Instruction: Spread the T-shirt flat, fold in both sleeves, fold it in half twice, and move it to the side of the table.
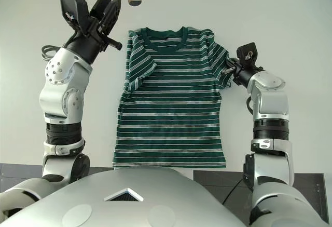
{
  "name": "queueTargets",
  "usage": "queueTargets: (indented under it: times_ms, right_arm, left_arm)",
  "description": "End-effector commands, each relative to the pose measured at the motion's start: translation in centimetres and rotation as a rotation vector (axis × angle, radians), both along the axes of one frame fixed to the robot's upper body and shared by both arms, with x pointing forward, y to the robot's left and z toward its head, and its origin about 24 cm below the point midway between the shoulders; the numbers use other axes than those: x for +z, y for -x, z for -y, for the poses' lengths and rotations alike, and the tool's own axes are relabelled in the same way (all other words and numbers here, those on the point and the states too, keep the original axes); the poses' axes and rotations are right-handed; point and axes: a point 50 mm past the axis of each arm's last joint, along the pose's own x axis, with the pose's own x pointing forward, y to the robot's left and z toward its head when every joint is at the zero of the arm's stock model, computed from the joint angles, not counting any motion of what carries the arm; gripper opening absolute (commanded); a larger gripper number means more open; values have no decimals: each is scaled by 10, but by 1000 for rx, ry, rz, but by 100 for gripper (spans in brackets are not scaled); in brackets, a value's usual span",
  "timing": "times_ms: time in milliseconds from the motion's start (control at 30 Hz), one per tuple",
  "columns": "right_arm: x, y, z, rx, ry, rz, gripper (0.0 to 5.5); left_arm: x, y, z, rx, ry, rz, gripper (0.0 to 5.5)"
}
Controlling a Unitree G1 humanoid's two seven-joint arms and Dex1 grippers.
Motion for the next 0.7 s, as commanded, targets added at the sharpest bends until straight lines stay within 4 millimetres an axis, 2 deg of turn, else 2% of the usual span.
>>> queueTargets:
  times_ms: [33,133,267,433,567,700]
  right_arm:
    - [19,-2,-19,71,-14,103,12]
    - [32,0,-43,170,0,154,12]
    - [38,4,-69,273,9,155,12]
    - [26,3,-94,366,30,91,12]
    - [10,-2,-104,405,84,91,12]
    - [9,0,-107,425,54,134,88]
  left_arm:
    - [-18,6,-10,33,-79,-25,102]
    - [-32,12,-16,50,-144,-42,102]
    - [-40,13,-14,45,-166,-54,102]
    - [-43,16,-10,23,-198,-55,102]
    - [-37,14,-13,33,-220,-27,102]
    - [-29,18,-18,23,-298,63,102]
